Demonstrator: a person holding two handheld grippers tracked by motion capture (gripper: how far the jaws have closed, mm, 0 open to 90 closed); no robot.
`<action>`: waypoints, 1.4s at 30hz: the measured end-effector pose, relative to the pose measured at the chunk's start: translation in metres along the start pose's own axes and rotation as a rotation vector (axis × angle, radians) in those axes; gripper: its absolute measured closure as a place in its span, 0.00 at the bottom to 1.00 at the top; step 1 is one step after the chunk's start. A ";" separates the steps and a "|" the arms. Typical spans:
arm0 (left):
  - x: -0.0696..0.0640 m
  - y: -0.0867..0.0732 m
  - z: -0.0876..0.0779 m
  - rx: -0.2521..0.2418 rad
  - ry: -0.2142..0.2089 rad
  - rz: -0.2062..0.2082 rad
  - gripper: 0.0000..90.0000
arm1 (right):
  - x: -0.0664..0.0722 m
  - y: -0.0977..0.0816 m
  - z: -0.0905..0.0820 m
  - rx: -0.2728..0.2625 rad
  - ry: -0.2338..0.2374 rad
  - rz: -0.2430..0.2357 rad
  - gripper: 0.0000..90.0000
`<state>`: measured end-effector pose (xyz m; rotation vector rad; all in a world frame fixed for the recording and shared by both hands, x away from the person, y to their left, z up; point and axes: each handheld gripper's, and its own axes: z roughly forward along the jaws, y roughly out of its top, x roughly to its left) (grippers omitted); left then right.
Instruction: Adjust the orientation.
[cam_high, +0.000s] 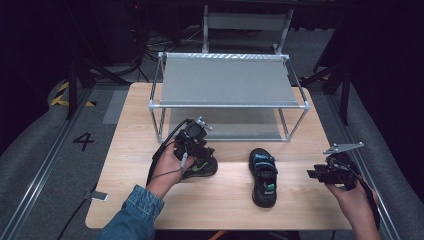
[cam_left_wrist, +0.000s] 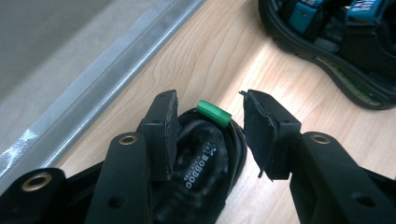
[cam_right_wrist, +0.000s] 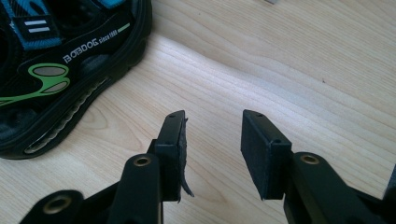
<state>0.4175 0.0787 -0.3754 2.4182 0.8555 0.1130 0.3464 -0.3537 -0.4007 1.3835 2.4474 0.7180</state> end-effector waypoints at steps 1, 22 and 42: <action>0.000 0.000 0.000 0.000 0.000 0.000 0.63 | 0.000 0.000 0.000 0.000 0.000 0.000 0.68; -0.021 -0.011 -0.018 0.050 -0.020 0.054 0.93 | -0.001 0.008 0.004 -0.001 0.016 -0.005 0.68; -0.036 -0.067 -0.066 0.153 -0.096 0.025 0.93 | 0.013 0.049 0.028 -0.007 0.068 -0.100 0.67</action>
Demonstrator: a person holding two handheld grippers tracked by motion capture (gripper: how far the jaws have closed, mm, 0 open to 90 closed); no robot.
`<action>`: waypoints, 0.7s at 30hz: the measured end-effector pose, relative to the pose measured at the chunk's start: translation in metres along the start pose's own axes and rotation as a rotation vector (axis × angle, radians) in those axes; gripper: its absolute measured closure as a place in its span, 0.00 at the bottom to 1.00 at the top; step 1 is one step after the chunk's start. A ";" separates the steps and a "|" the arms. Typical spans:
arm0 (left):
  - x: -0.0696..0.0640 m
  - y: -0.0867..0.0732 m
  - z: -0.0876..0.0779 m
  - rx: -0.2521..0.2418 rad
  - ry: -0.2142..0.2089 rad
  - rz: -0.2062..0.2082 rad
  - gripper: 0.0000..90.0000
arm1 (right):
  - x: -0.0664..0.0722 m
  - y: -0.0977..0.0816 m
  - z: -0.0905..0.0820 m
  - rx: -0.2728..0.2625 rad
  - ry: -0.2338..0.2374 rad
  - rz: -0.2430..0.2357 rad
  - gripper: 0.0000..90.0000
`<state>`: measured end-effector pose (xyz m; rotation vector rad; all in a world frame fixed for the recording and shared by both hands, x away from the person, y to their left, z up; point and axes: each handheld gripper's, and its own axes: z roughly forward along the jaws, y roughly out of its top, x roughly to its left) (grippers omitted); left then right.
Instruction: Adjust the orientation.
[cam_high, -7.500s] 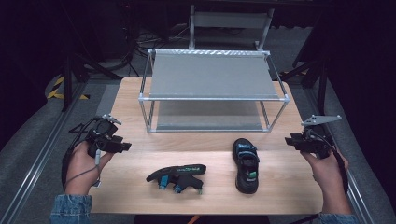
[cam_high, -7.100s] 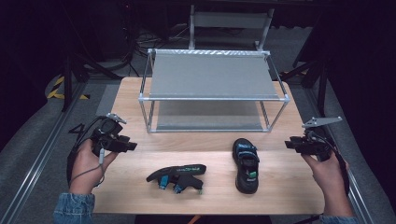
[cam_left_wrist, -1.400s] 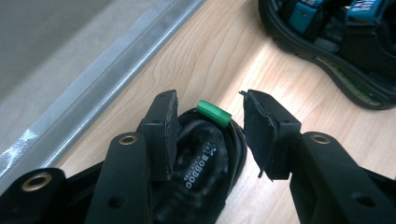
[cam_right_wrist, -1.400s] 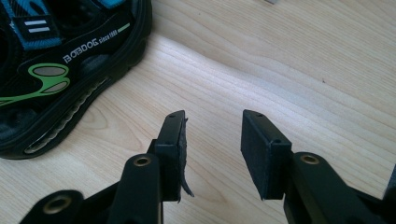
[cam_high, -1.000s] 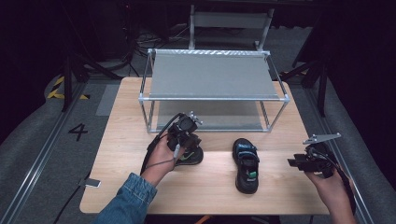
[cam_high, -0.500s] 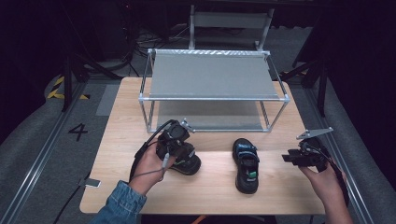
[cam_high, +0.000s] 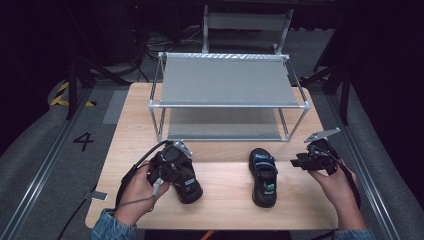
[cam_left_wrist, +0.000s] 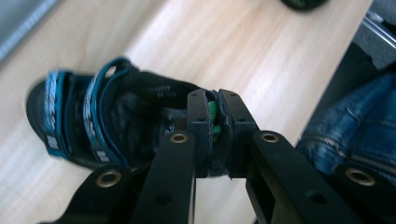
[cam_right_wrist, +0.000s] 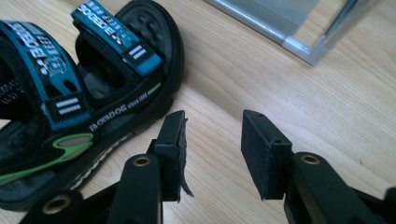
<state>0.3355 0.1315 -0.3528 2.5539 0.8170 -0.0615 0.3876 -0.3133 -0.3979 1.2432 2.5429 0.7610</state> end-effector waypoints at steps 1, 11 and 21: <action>-0.001 -0.003 0.001 0.014 -0.008 -0.002 0.93 | 0.000 0.001 0.001 -0.001 0.001 -0.004 0.67; 0.000 -0.019 0.008 0.079 -0.071 -0.020 0.86 | 0.006 0.010 0.006 0.006 0.017 -0.026 0.67; 0.015 -0.014 -0.001 -0.048 0.109 -0.026 0.51 | 0.001 -0.004 -0.002 -0.007 0.010 0.004 0.66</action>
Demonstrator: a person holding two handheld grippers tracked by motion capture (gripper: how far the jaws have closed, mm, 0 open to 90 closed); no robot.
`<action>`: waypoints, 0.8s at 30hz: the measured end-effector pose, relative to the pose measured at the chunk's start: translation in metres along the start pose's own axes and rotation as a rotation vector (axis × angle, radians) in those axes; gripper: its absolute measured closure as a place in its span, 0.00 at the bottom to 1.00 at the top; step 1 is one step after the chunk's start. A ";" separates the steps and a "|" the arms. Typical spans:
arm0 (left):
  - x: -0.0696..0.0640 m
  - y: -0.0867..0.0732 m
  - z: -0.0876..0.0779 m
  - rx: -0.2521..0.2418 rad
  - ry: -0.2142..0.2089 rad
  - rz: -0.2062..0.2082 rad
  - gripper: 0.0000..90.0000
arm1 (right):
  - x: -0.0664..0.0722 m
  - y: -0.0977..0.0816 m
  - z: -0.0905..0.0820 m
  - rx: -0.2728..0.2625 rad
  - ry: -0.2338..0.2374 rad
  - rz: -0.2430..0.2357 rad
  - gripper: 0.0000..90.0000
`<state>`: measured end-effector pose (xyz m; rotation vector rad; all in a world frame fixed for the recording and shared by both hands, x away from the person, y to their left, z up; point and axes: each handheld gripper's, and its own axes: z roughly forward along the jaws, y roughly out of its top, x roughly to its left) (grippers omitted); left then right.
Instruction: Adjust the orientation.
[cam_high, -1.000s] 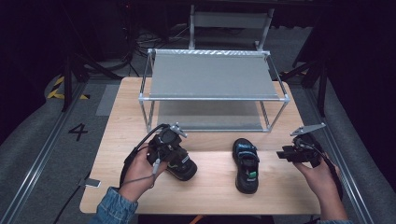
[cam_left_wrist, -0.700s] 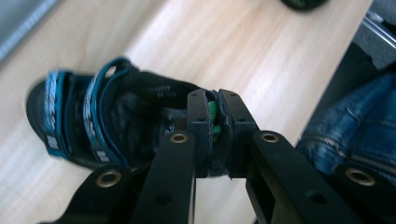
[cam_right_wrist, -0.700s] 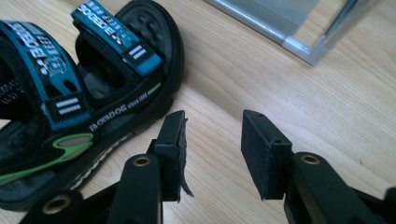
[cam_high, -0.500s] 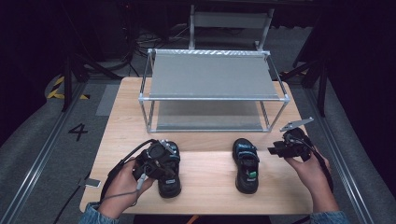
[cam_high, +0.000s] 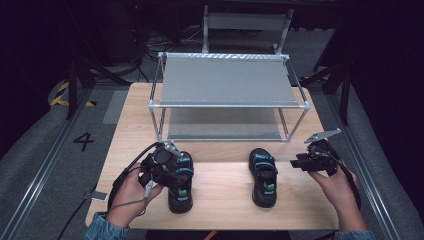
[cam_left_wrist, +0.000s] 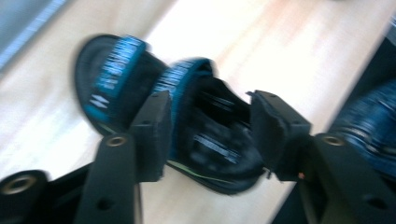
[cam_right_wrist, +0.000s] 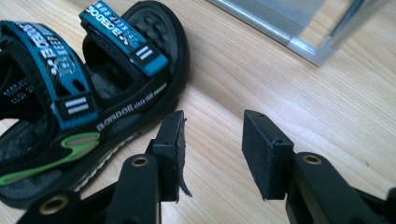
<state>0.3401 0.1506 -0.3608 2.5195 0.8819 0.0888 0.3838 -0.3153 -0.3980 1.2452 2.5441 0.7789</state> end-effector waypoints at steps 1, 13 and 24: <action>0.003 -0.001 0.001 -0.003 0.011 -0.005 0.51 | -0.001 -0.002 -0.002 0.000 0.000 0.004 0.66; 0.014 -0.003 0.026 0.040 0.045 -0.009 0.53 | 0.002 -0.004 0.001 0.007 0.006 0.006 0.65; 0.017 0.007 0.037 0.085 -0.022 0.013 0.77 | 0.002 -0.016 0.000 0.019 -0.001 0.031 0.65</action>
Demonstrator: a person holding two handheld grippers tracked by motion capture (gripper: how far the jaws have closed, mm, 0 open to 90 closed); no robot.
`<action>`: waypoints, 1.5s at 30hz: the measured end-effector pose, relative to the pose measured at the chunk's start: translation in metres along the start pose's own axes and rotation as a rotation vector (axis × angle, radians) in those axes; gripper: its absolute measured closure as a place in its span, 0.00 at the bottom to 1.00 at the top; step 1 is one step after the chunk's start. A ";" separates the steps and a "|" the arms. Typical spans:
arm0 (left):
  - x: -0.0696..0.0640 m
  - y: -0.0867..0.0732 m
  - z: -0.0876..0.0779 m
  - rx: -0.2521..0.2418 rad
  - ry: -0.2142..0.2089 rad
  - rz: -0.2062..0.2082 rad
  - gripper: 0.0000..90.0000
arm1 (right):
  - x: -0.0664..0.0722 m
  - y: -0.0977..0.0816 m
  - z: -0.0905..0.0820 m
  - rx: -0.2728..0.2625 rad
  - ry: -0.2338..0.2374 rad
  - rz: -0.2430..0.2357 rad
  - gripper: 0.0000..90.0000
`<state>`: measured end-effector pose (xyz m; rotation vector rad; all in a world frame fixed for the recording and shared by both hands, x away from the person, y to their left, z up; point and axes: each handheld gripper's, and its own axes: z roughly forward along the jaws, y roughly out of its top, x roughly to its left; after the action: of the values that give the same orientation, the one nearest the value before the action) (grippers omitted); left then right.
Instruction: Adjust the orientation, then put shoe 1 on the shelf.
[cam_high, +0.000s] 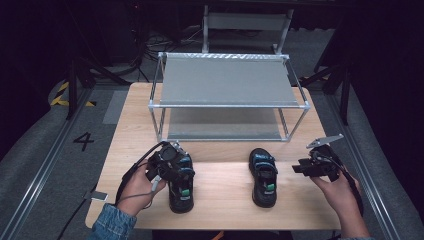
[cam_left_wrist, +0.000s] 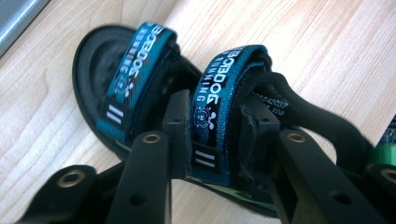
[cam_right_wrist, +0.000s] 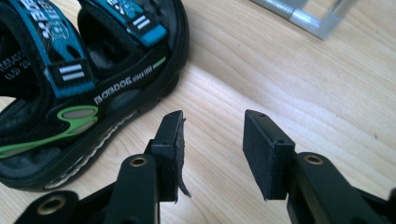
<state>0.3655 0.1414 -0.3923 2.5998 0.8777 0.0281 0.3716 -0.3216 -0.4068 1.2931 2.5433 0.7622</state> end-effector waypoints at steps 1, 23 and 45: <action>0.000 0.001 0.000 0.000 -0.004 -0.001 0.77 | 0.000 -0.001 0.000 0.001 0.001 0.004 0.65; 0.006 0.030 -0.032 -0.087 0.007 0.019 0.78 | -0.002 -0.006 0.008 0.004 0.039 -0.007 0.63; 0.000 0.076 -0.083 -0.152 0.017 0.057 0.78 | -0.013 -0.010 0.012 -0.016 0.067 0.029 0.62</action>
<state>0.3972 0.1162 -0.2869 2.4854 0.7757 0.1285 0.3773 -0.3327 -0.4234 1.3241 2.5696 0.8432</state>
